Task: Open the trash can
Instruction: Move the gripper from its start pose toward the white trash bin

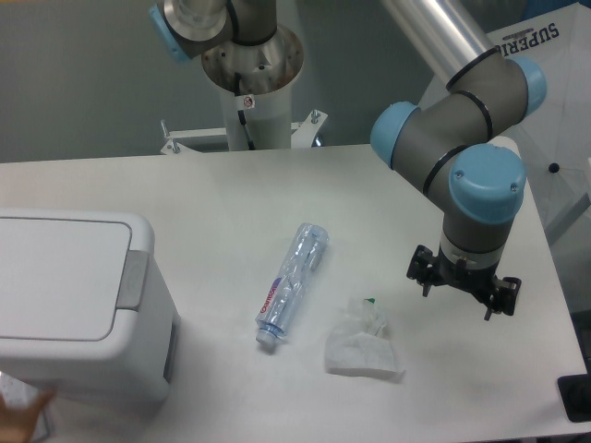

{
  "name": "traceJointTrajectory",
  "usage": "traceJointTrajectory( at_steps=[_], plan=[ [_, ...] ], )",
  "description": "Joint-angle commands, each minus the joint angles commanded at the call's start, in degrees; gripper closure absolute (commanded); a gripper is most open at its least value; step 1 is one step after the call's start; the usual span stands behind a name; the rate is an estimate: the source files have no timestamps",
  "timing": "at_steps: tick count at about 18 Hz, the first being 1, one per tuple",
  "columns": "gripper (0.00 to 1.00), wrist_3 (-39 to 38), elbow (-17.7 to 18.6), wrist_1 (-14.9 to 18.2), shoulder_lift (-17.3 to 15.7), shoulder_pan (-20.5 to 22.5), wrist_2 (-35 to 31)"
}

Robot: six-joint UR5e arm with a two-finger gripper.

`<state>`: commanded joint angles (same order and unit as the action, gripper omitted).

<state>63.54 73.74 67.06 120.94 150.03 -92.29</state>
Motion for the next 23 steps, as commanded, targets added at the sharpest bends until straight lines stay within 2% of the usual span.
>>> traceJointTrajectory(
  at_steps=[7,9,15,21,23],
  plan=[
    [0.00,-0.6,0.5,0.0,-0.1,-2.2,0.1],
    [0.00,-0.9,1.9,0.0,-0.4,-2.8,0.2],
    [0.00,-3.2,7.8,-0.5,-6.1,-2.7,4.0],
    [0.00,-3.4,8.2,-0.6,-7.6,-3.4,5.2],
    [0.00,-5.2,9.7,-0.6,-9.0,-3.3,9.4]
  ],
)
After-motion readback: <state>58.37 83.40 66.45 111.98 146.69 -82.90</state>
